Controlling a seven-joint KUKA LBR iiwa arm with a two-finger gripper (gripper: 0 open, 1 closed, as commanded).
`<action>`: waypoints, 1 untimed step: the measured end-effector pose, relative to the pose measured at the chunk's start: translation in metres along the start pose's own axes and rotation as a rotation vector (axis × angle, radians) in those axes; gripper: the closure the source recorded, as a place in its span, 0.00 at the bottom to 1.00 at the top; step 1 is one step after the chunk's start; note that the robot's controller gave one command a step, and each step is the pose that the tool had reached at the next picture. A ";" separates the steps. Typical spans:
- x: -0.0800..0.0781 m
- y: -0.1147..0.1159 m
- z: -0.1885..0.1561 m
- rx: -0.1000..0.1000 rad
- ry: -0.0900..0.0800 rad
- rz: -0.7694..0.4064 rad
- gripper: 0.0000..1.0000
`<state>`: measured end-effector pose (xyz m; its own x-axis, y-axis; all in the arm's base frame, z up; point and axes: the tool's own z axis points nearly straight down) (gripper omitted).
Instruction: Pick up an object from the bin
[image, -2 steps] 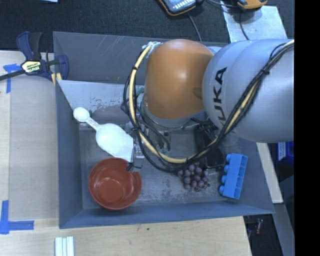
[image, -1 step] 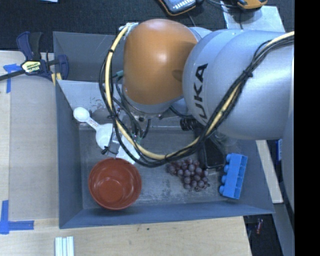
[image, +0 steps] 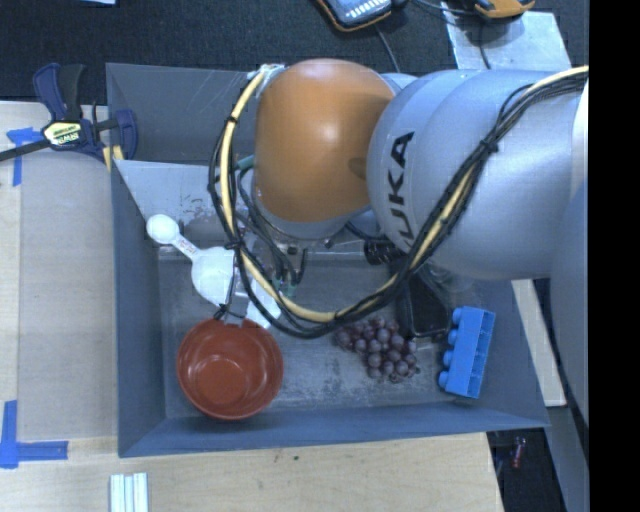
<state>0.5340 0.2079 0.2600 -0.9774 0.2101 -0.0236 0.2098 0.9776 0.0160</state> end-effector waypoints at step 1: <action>-0.056 0.035 0.037 -0.004 -0.010 -0.354 0.00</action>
Offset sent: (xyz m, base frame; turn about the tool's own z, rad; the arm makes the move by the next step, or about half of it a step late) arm 0.0239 0.0096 -0.0708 0.1251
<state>0.5968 0.2306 0.2244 -0.9892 -0.1412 -0.0380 -0.1417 0.9899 0.0091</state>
